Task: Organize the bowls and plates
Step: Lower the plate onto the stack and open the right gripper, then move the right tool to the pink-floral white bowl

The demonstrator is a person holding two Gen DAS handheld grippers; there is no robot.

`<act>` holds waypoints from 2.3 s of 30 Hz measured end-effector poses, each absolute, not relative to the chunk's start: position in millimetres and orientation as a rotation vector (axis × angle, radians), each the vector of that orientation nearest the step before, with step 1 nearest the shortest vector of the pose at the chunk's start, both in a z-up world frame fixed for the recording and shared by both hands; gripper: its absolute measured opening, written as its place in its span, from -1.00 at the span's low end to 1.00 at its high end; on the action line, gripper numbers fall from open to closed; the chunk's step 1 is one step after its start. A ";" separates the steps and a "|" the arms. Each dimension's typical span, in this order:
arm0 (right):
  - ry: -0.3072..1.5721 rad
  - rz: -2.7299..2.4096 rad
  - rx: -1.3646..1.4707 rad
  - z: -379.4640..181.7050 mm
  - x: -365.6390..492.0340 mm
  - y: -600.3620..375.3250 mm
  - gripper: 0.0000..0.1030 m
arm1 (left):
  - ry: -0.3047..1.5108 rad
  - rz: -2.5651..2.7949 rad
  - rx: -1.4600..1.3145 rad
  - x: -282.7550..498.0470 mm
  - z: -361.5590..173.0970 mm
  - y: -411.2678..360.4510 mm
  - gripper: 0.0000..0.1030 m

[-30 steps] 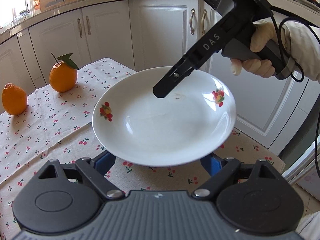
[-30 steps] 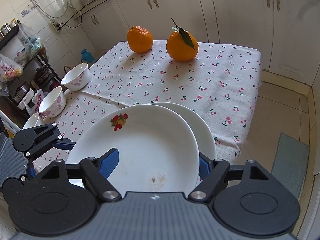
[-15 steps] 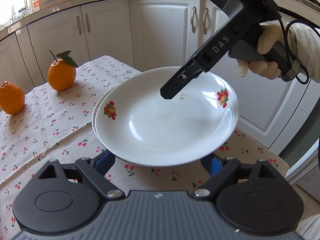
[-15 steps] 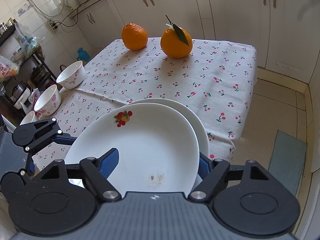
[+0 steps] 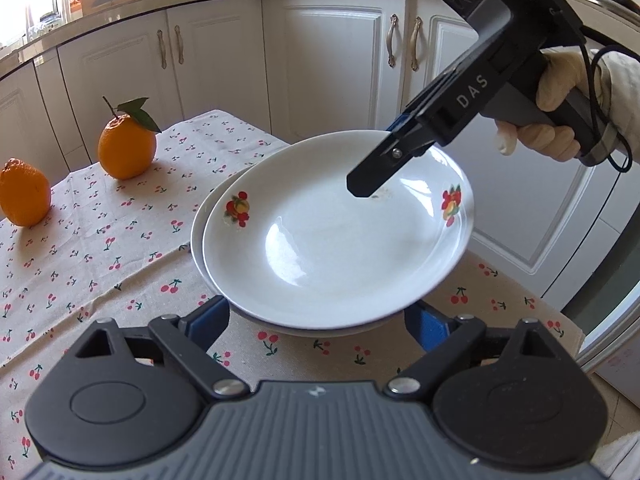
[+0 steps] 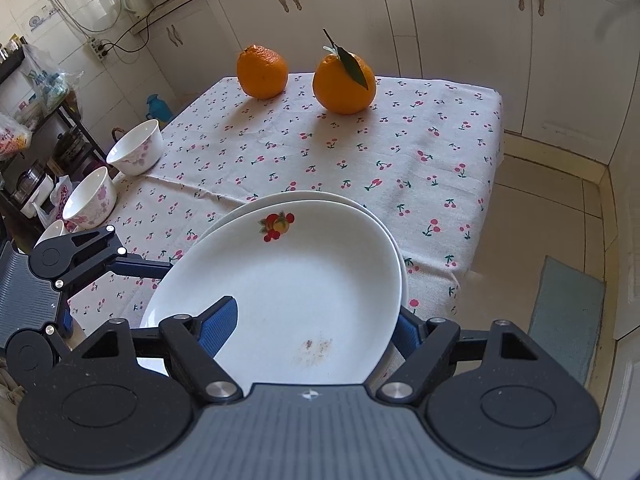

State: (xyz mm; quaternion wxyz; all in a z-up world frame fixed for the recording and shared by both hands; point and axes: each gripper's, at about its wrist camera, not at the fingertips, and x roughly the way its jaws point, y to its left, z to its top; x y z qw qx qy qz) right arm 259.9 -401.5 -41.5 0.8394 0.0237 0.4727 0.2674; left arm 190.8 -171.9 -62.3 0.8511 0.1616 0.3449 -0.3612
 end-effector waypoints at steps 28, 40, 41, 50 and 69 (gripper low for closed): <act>1.021 0.489 -0.050 -34.6 248.3 -387.2 0.72 | 0.692 -0.762 0.344 185.3 -58.9 -170.1 0.86; 1.003 0.477 -0.090 -28.1 234.7 -381.3 0.98 | 0.667 -0.750 0.352 179.9 -54.4 -164.6 0.85; 0.993 0.475 -0.097 -25.1 232.7 -379.1 1.00 | 0.663 -0.746 0.351 179.2 -53.6 -163.2 0.85; 0.883 0.454 -0.206 1.9 208.8 -338.5 1.00 | 0.599 -0.705 0.306 163.5 -34.8 -136.9 0.87; 0.641 0.543 -0.293 11.3 159.7 -184.7 1.00 | 0.504 -0.411 0.245 93.2 -8.1 -4.5 0.93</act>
